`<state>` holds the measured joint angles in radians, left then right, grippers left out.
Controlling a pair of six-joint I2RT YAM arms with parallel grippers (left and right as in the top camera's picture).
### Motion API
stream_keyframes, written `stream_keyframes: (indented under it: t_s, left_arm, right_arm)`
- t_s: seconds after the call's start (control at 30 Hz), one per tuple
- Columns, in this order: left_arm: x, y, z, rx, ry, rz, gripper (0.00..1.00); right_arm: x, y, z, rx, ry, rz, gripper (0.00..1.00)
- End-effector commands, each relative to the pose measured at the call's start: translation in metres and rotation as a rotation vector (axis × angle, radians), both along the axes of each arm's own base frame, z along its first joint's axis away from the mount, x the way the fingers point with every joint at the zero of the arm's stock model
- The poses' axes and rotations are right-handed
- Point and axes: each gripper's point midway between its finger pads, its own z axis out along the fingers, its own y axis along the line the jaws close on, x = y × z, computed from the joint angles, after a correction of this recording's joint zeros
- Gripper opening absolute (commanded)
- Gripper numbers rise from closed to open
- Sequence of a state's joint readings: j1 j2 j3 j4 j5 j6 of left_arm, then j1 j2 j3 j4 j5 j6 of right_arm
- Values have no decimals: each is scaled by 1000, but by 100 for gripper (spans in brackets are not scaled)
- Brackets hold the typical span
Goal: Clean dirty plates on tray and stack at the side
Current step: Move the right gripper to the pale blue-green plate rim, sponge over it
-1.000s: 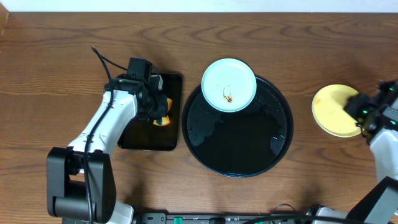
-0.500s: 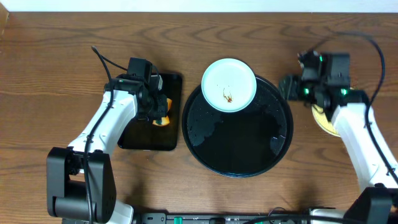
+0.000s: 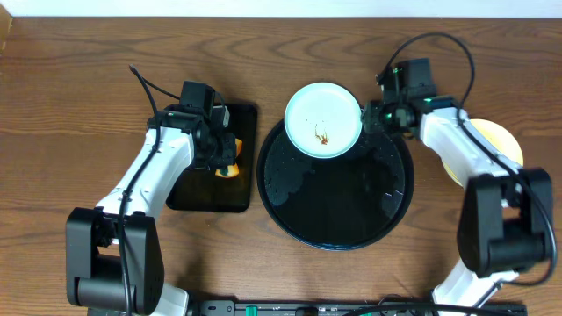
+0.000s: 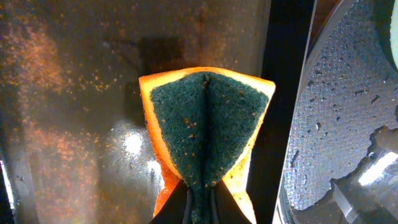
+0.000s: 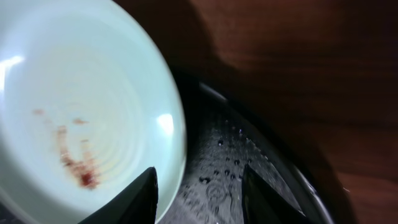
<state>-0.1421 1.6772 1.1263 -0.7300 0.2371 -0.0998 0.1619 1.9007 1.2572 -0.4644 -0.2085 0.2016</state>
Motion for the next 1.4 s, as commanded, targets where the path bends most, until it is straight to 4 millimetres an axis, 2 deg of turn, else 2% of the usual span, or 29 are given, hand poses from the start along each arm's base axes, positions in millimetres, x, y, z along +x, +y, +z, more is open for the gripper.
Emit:
stream_keyframes:
  t_s: [0.0, 0.17, 0.23, 0.3, 0.37, 0.47, 0.53, 0.7, 0.9, 1.0, 1.1, 1.27, 1.37]
  left_arm:
    - [2, 0, 4, 3, -14, -13, 8]
    - [2, 0, 4, 3, -14, -13, 8]
    - [2, 0, 4, 3, -13, -13, 8]
    - [1, 0, 4, 4, -9, -13, 8]
    - [0, 0, 3, 4, -6, -13, 8]
    - [0, 0, 3, 4, -5, -13, 8]
    - [-1, 0, 3, 5, -1, -13, 8]
    - [-3, 0, 3, 6, 6, -13, 8]
    - [-7, -3, 3, -16, 23, -18, 8]
    - [-9, -19, 6, -81, 28, -44, 8]
    - [-10, -42, 10, -135, 13, -99, 7]
    - [-13, -90, 15, -165, -47, -235, 7]
    - [-11, -116, 20, -197, -80, -231, 8]
  right_arm:
    - [2, 8, -16, 15, 28, -38, 41]
    - [1, 22, -26, 38, 39, -12, 40]
    - [-4, 23, -29, 33, 60, -6, 26]
    - [-10, 24, -33, 28, 85, -3, 16]
    - [-16, 24, -35, 22, 111, -1, 10]
    - [-25, 22, -39, 12, 150, 1, 9]
    - [-30, 21, -41, 5, 166, -1, 2]
    - [-40, 17, -46, -14, 211, -6, 1]
    - [-71, 10, -52, -44, 341, -9, 1]
    - [-86, 7, -54, -58, 401, -9, 1]
    - [-97, 5, -54, -68, 445, -6, 1]
    - [-112, 12, -54, -86, 493, 20, 1]
    - [-118, 18, -54, -95, 507, 40, 1]
